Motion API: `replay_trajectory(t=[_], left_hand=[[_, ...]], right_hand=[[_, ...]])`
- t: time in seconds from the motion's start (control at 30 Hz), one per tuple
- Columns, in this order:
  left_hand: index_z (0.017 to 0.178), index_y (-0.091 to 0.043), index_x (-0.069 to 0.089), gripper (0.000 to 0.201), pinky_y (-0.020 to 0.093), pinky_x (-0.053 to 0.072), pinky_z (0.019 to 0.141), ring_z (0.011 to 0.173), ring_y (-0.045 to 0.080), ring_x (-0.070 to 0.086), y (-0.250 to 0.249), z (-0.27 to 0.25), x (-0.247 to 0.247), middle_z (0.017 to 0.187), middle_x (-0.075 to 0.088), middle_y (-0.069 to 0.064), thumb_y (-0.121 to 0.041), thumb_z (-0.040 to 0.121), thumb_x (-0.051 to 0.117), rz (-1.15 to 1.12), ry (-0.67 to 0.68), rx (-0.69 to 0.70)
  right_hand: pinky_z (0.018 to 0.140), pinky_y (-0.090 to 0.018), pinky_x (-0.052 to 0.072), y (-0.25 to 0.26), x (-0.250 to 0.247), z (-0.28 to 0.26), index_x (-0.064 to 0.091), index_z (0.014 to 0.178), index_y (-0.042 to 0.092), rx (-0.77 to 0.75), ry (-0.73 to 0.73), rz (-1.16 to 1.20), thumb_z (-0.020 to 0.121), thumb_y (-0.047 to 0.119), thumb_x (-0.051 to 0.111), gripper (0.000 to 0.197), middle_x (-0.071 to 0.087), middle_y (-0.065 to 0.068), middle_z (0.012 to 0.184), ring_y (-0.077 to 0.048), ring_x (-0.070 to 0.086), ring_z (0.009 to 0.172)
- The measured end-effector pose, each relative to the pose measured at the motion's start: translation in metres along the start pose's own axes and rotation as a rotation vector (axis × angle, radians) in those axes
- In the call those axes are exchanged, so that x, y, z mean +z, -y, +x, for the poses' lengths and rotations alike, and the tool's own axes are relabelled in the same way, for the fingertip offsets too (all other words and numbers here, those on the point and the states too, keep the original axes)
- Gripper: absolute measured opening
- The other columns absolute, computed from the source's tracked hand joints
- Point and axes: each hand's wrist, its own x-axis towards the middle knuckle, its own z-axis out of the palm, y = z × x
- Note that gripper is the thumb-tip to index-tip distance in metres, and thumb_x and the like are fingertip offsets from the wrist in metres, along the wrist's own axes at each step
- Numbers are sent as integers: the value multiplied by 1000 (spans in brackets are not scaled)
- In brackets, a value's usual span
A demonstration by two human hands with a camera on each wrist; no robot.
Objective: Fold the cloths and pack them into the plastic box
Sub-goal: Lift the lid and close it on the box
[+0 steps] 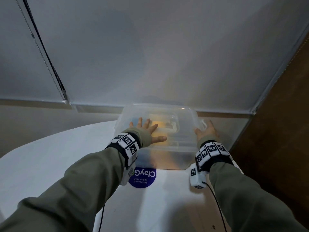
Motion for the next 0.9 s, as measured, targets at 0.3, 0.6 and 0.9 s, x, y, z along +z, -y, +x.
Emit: replay_trajectory(t=[0.3, 0.6, 0.9], left_hand=[[146, -37, -3, 87, 61, -6, 113, 143, 29, -19, -1, -2, 0, 157, -16, -2, -82, 75, 20, -19, 5, -4], [141, -24, 33, 53, 41, 29, 111, 134, 27, 35, 67, -27, -12, 151, 27, 6, -37, 93, 49, -832, -468, -139], [140, -9, 34, 96, 48, 29, 109, 130, 30, 41, 122, -30, 55, 144, 42, 9, -80, 75, 29, -1468, 75, -410]], right_hand=[[106, -39, 38, 12, -4, -4, 30, 145, 28, -96, 44, -235, 95, 23, 48, 53, 46, -19, 138, -38, 46, 126], [118, -48, 5, 37, 22, -36, 23, 146, 30, -388, 90, -576, 98, 38, 32, 50, 10, -1, 158, -27, 2, 146], [116, -53, -2, 55, 76, -83, 5, 148, 38, -657, 388, -833, 91, 65, 9, 63, -1, 8, 159, -21, 0, 147]])
